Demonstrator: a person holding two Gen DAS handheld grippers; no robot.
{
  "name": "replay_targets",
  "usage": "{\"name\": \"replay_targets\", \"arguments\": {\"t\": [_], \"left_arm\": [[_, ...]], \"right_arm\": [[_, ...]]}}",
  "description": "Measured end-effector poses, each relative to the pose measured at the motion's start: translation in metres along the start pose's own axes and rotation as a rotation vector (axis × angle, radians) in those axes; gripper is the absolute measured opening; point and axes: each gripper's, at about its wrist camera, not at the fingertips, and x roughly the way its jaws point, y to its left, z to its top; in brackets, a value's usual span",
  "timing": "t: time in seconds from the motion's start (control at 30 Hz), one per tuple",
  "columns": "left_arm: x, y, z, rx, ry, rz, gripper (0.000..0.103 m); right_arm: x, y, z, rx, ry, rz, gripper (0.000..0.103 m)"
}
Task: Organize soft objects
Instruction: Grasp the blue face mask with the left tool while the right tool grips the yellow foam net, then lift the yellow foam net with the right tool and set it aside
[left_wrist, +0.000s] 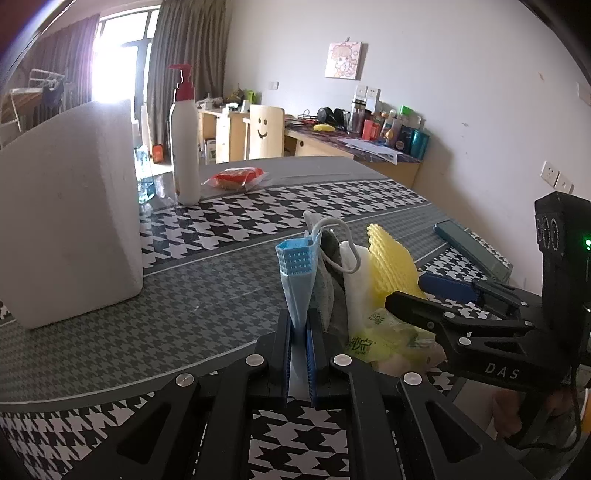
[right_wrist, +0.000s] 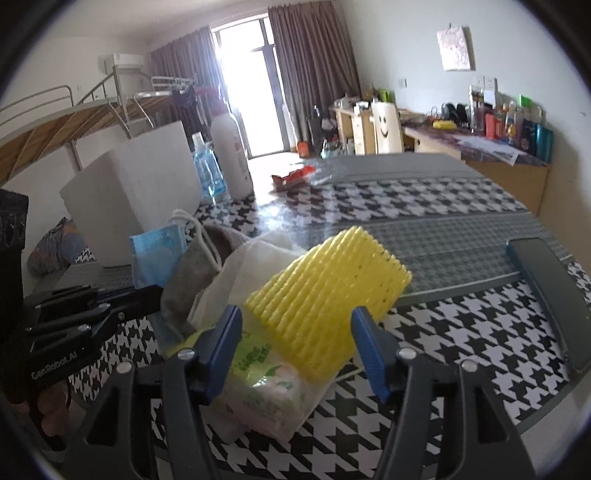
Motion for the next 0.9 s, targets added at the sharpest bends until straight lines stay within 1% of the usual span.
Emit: {"name": "replay_targets", "arguments": {"t": [0.1,0.13,0.17,0.2,0.27,0.33,0.37,0.4,0.43,0.5,0.53,0.8,0.87,0.9], "left_arm": [[0.003,0.000,0.000,0.000,0.013,-0.012,0.008],[0.005,0.001,0.001,-0.001,0.017,-0.013,0.008],[0.005,0.001,0.001,-0.002,0.020,-0.011,0.008],[0.005,0.001,0.001,-0.001,0.021,-0.012,0.008],[0.007,0.000,0.001,0.006,0.026,-0.011,0.008],[0.010,-0.001,0.002,0.014,0.037,-0.009,0.012],[0.011,-0.001,0.002,0.014,0.042,-0.006,0.017],[0.012,-0.001,0.002,0.014,0.046,-0.005,0.024],[0.014,-0.001,0.002,0.013,0.053,-0.005,0.035],[0.014,0.000,0.002,0.008,0.053,0.000,0.045],[0.013,-0.001,0.001,0.007,0.052,0.000,0.047],[0.012,0.001,0.001,0.003,0.050,-0.003,0.047],[0.012,0.001,0.001,0.007,0.052,-0.005,0.036],[0.013,0.001,0.002,0.015,0.059,-0.004,0.027]], "right_arm": [[0.003,-0.002,0.001,0.007,0.013,0.009,0.066],[0.003,-0.003,0.001,0.013,0.015,0.011,0.063],[0.004,-0.004,0.001,0.015,0.021,0.011,0.054],[0.007,-0.005,0.002,0.021,0.036,0.012,0.051],[0.010,-0.009,0.001,0.038,0.056,0.016,0.037],[0.010,-0.011,0.002,0.052,0.060,0.028,0.031],[0.010,-0.013,0.001,0.057,0.061,0.031,0.029],[0.010,-0.013,0.001,0.057,0.061,0.033,0.027],[0.010,-0.013,0.001,0.057,0.060,0.034,0.023],[0.009,-0.013,0.000,0.058,0.057,0.046,0.014],[0.008,-0.013,0.000,0.059,0.054,0.052,0.008],[-0.005,-0.013,-0.001,0.045,0.012,0.025,0.006],[-0.010,-0.014,-0.002,0.043,0.002,0.013,0.006],[-0.011,-0.015,-0.002,0.040,0.000,0.006,0.006]]}}
